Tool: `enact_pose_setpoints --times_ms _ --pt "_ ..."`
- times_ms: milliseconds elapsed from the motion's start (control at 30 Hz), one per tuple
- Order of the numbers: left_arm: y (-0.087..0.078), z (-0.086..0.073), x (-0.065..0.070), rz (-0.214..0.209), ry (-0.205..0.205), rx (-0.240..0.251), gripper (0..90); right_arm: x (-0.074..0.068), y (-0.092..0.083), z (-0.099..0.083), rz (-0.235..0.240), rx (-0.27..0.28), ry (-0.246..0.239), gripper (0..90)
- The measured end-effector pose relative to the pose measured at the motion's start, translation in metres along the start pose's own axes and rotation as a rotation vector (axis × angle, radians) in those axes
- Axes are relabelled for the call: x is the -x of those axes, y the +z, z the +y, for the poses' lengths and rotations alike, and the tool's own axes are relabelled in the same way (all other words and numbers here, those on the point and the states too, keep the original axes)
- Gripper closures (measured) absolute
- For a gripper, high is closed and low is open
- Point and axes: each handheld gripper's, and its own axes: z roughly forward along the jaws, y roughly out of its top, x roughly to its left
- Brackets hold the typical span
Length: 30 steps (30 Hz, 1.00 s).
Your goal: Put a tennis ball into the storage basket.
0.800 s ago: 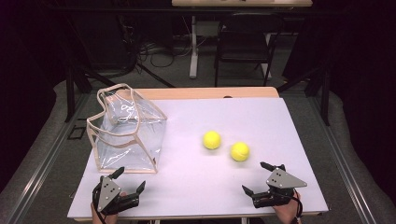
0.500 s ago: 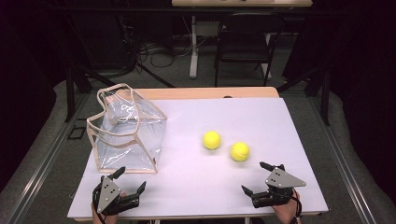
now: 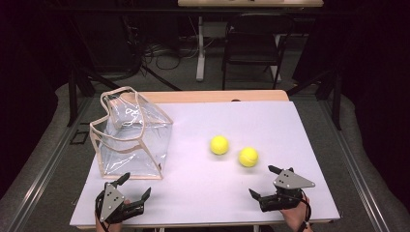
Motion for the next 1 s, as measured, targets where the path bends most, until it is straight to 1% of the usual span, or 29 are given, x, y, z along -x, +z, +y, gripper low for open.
enact_pose_setpoints --times_ms 33,67,100,133,167,200,300,333,500,533,567,600,667,767,900,1000 --pt "0.000 0.000 0.000 -0.002 0.000 -0.002 16.1 0.001 0.001 0.001 0.002 -0.004 0.001 0.0" --pt "0.000 0.000 0.000 -0.002 0.003 -0.005 16.1 0.002 0.004 0.003 0.000 -0.022 0.007 0.0" --pt "0.000 0.000 0.000 -0.001 0.004 -0.009 16.1 0.002 0.004 0.003 0.000 -0.022 0.007 0.0" --pt "0.000 0.000 0.000 -0.005 0.004 -0.005 16.1 0.003 0.006 0.003 -0.002 -0.029 0.008 0.0" --pt "-0.001 0.000 0.001 -0.001 0.003 -0.003 16.0 0.004 0.008 0.005 -0.003 -0.046 0.010 0.0" --pt "-0.001 0.000 0.001 0.000 0.004 -0.002 16.1 0.004 0.008 0.006 -0.004 -0.053 0.017 0.0" --pt "-0.001 0.000 0.001 0.000 0.007 0.000 16.1 0.005 0.009 0.009 -0.006 -0.060 0.019 0.0" --pt "-0.001 0.000 0.001 0.001 0.005 -0.002 16.1 0.007 0.010 0.012 0.001 -0.072 0.023 0.0" --pt "0.000 0.001 0.001 0.002 0.007 -0.002 16.0 0.011 0.014 0.017 -0.003 -0.095 0.022 0.0" --pt "0.001 0.000 0.001 -0.001 0.004 -0.008 16.1 0.014 0.016 0.020 -0.004 -0.110 0.031 0.0" --pt "0.001 0.000 0.001 -0.001 0.004 -0.008 16.1 0.014 0.016 0.020 -0.004 -0.110 0.031 0.0" --pt "0.000 0.000 0.001 0.001 0.004 -0.006 16.1 0.016 0.019 0.022 -0.003 -0.122 0.042 0.0" --pt "-0.001 0.000 0.001 0.000 0.005 -0.003 16.0 0.017 0.020 0.023 -0.004 -0.129 0.038 0.0" --pt "-0.002 0.000 0.001 0.005 0.002 -0.007 16.0 0.020 0.024 0.025 -0.003 -0.141 0.045 0.0" --pt "-0.001 -0.001 0.001 0.008 0.005 -0.012 16.0 0.023 0.031 0.031 0.009 -0.160 0.035 0.0" --pt "-0.002 -0.001 0.001 0.011 0.004 -0.014 16.1 0.025 0.034 0.034 0.009 -0.167 0.029 0.0"
